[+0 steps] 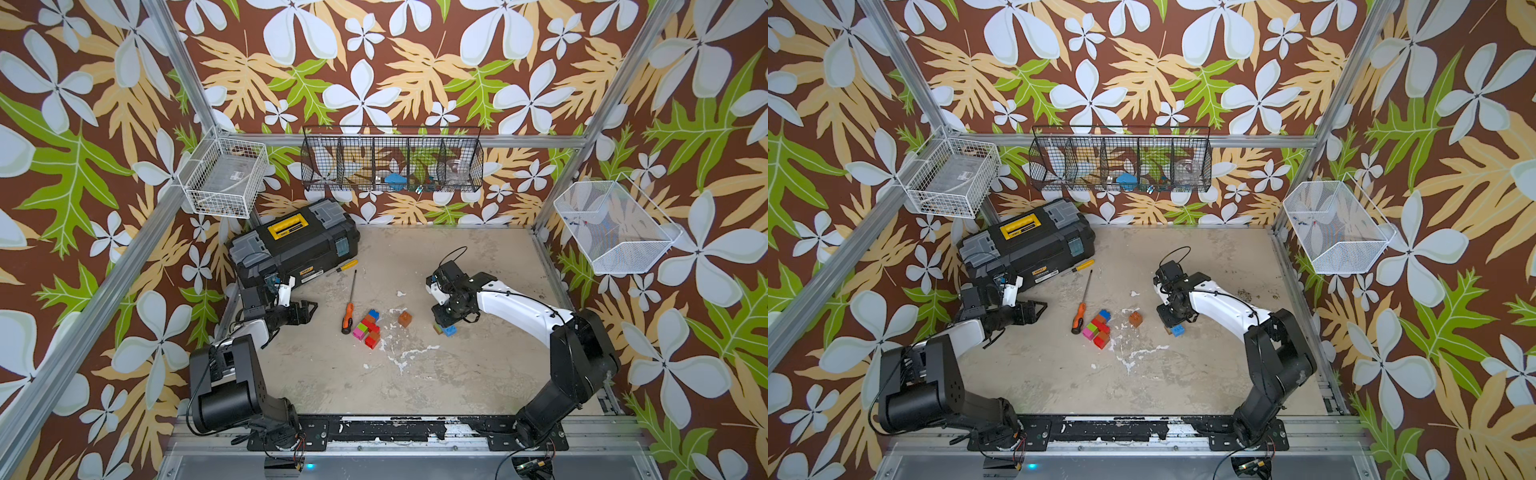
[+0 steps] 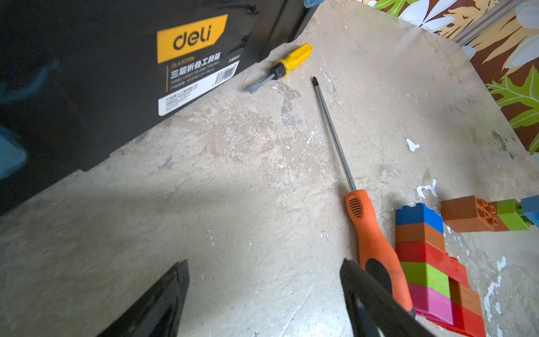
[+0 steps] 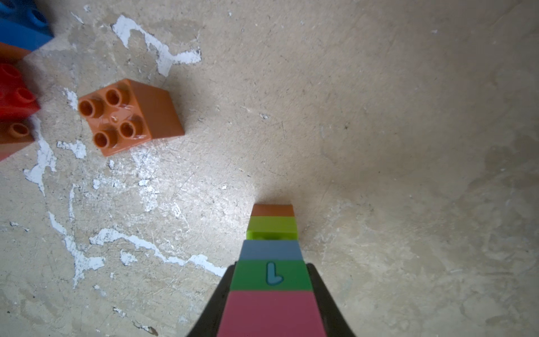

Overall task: Assemble the letter h with lego
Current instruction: Assemble the lego brick with the lego brick.

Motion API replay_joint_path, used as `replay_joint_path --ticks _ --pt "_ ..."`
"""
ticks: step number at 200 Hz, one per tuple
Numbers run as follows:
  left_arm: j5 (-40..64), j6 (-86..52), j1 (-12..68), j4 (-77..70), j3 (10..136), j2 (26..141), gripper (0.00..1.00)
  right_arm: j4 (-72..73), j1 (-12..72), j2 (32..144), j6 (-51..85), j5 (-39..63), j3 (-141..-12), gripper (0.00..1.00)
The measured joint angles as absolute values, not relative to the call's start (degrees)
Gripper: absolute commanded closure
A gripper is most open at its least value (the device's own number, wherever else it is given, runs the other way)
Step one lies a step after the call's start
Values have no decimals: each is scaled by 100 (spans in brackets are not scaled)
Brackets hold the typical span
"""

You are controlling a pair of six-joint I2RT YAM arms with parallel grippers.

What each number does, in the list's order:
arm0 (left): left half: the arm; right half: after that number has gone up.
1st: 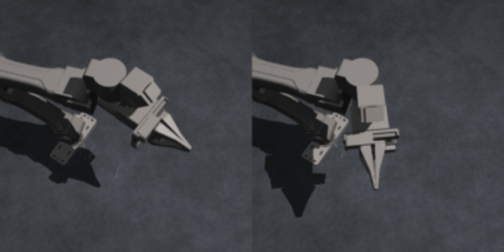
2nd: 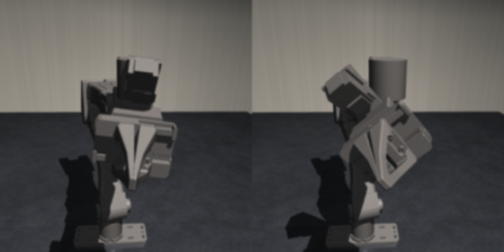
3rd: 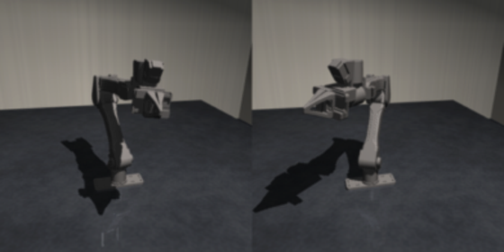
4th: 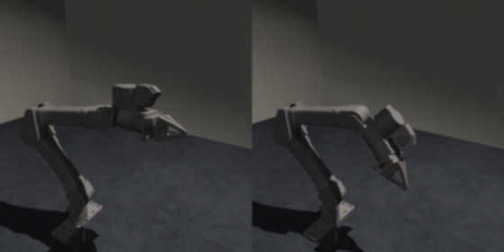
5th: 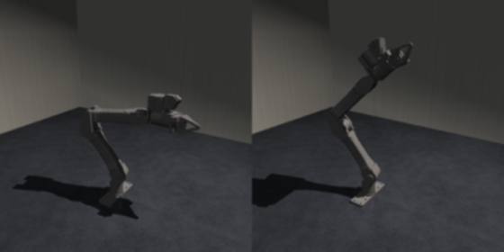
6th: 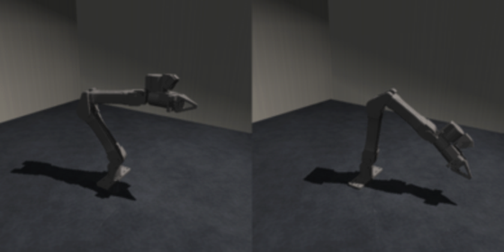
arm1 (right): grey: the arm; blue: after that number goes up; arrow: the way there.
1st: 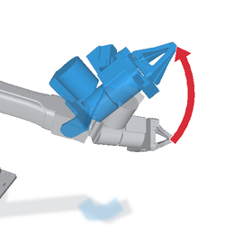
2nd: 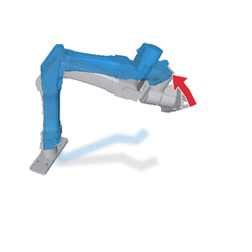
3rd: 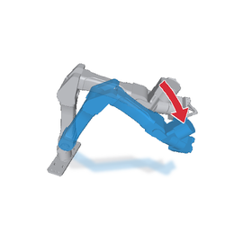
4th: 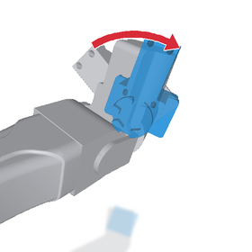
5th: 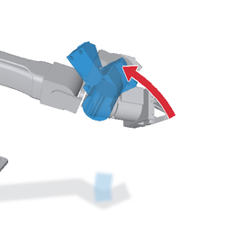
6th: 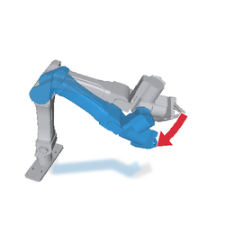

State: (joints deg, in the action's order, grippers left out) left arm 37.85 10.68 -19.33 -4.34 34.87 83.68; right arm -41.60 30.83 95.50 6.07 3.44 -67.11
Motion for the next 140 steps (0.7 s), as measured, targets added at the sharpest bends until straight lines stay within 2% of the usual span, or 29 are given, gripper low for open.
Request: replay_joint_path --ticks 81,140 --pt "3907 1068 -1988 -432 3498 8438 15 -3887 3083 9314 803 397 -6351 78" --pt "3933 1066 -2025 -432 3505 8464 15 -3566 3229 9063 1094 80 -5992 78"
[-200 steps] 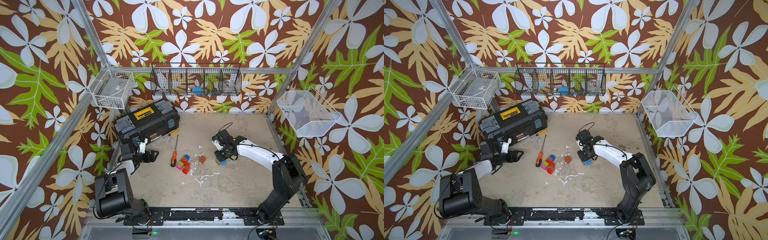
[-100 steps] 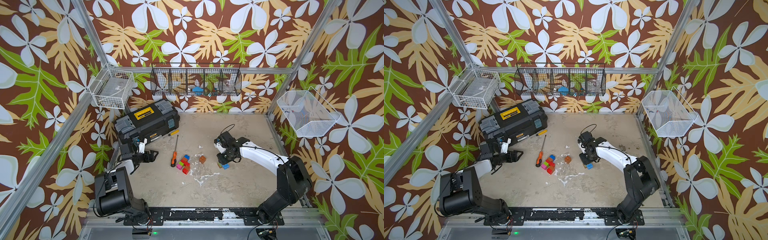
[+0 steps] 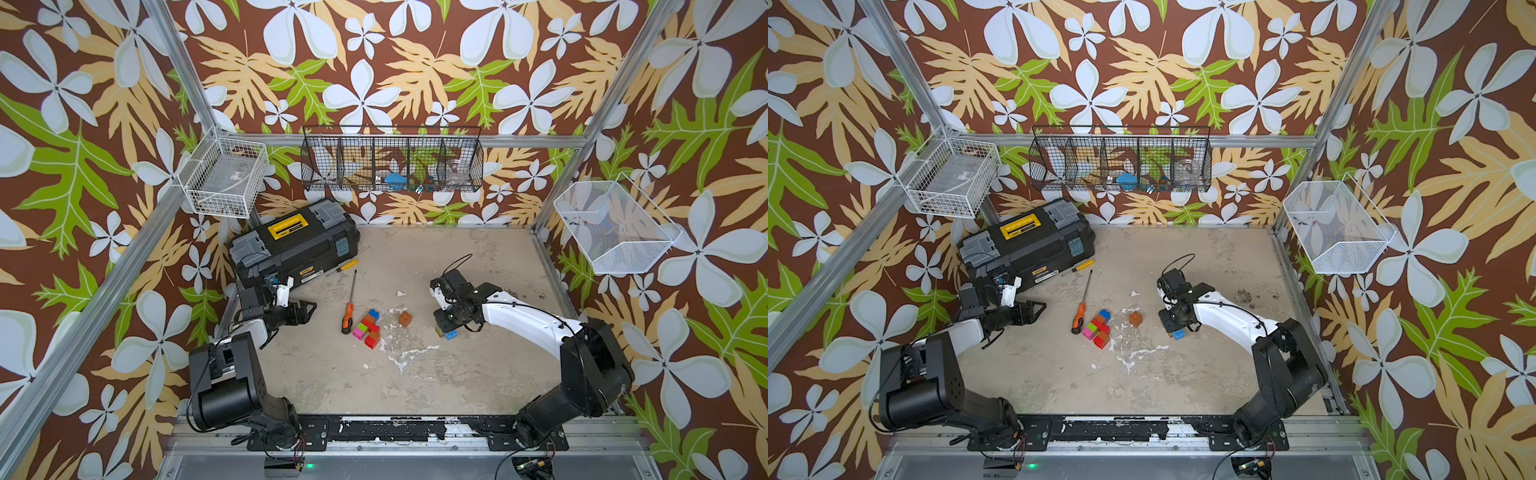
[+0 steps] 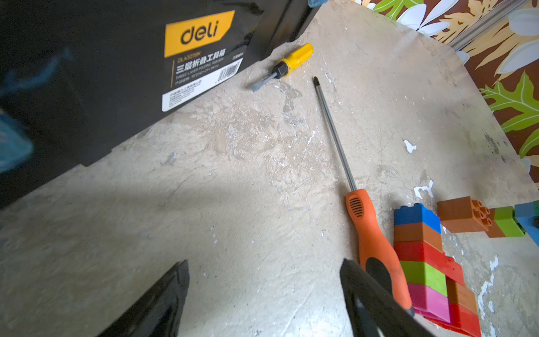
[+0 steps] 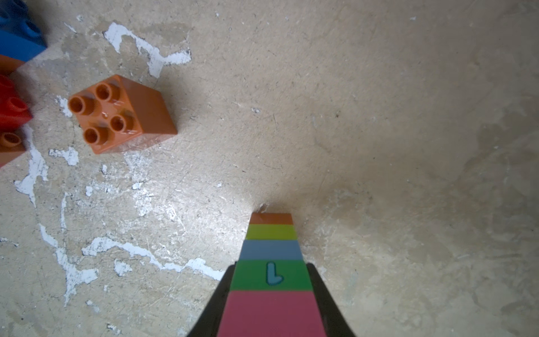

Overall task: Assemble the letter h with lego
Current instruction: Assemble the lego brick with the lego brick.

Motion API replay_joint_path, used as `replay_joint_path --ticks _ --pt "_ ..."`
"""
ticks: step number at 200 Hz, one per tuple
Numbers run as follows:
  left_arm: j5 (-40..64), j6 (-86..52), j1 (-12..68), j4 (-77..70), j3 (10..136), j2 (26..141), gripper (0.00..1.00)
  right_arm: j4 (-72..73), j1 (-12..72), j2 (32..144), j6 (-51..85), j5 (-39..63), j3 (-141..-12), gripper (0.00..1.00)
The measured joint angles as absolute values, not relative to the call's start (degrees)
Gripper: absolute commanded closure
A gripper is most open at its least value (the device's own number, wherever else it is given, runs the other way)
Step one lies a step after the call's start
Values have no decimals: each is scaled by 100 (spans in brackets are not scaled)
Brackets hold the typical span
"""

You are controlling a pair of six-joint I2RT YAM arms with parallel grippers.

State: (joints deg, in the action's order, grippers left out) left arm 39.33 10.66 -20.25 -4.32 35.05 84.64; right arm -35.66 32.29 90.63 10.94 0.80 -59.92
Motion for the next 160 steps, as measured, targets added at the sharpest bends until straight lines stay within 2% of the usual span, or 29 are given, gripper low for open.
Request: replay_joint_path --ticks 117,160 --pt "3972 1066 -2095 -432 3516 8495 15 -3037 3310 8525 1437 -27 -5295 83" --pt "3994 1063 -2126 -432 3524 8497 15 -3452 3500 8541 1586 -154 -5443 82"
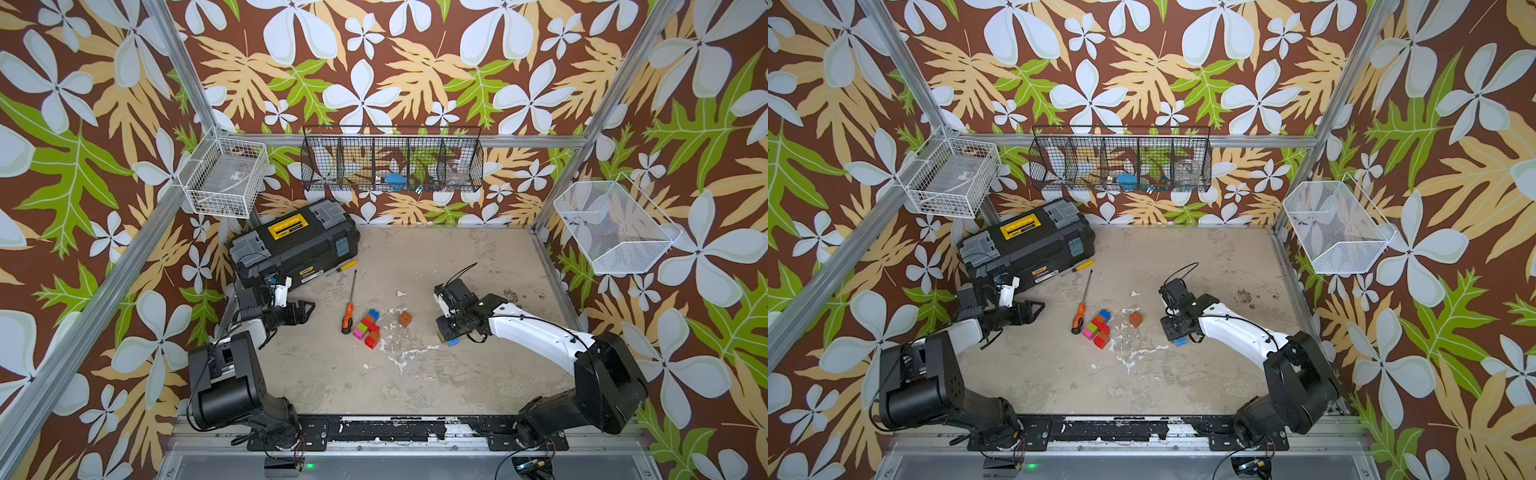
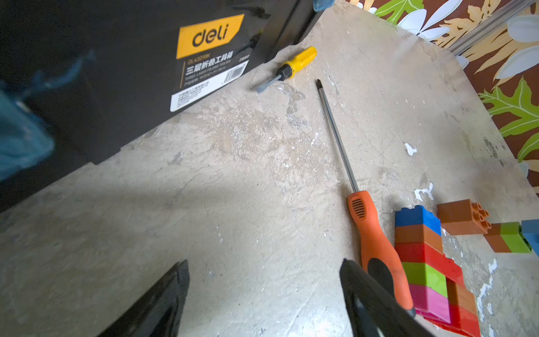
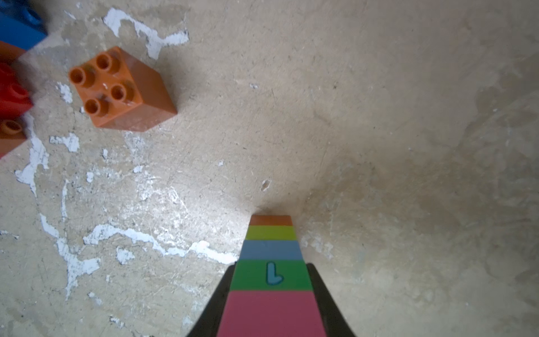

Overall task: Assemble the letter h with lego
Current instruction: Assemble the lego brick with the lego brick.

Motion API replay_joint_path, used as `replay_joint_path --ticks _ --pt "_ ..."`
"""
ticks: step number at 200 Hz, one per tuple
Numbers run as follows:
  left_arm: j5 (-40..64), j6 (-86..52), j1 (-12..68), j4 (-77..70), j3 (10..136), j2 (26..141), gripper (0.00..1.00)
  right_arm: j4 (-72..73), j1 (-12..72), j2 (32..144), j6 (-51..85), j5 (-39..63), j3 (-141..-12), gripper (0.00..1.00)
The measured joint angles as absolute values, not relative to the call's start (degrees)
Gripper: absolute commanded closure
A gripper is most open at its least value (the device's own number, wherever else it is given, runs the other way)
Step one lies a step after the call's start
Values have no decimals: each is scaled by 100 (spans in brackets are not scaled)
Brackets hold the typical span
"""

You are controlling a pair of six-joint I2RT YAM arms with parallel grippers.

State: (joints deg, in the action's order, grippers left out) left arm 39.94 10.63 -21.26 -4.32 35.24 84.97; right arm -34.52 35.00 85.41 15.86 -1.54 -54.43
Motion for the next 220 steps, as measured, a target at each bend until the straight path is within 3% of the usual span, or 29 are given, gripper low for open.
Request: replay_joint_path --ticks 98,220 --pt "4042 1039 -2187 -432 3527 8501 15 -3468 3715 8482 2058 -491 -5282 88" --pt "4204 1044 -2202 -432 3524 8458 15 -3848 3756 8414 2174 -252 -5596 86"
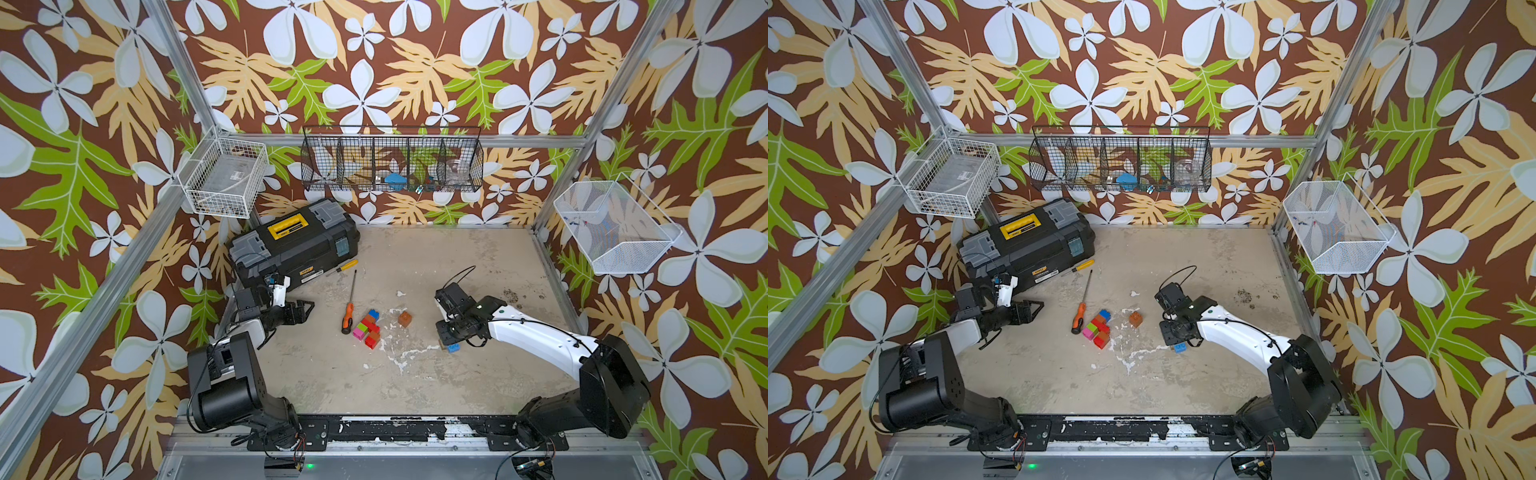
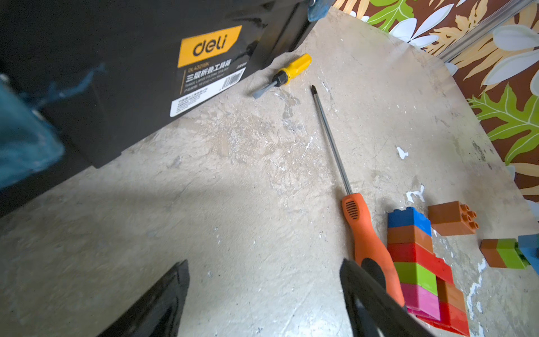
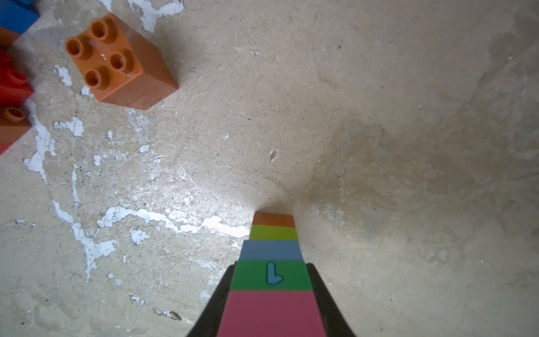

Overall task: Assemble the letter h with lego
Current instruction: Assemble the lego brick with the lego brick.

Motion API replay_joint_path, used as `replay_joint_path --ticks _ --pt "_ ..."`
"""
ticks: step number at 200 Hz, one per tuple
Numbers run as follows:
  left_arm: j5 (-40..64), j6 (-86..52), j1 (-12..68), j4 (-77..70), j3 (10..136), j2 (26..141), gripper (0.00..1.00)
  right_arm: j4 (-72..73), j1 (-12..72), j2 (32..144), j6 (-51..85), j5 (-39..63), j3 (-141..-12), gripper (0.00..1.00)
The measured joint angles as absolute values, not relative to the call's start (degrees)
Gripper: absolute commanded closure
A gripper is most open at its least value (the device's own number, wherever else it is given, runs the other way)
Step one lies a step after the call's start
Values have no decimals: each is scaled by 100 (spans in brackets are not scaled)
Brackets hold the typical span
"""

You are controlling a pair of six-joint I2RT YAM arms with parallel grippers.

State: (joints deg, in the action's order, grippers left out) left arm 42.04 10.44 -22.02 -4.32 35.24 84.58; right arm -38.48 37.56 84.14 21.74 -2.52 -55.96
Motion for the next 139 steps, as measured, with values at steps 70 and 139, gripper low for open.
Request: replay_joint_path --ticks 70,139 --pt "4248 1066 -2206 -432 3496 8407 15 -4064 3741 8204 2252 -266 -5680 86" --pt "4248 1068 -2206 -432 3492 8405 15 -3900 3741 7994 2676 -183 -5151 86"
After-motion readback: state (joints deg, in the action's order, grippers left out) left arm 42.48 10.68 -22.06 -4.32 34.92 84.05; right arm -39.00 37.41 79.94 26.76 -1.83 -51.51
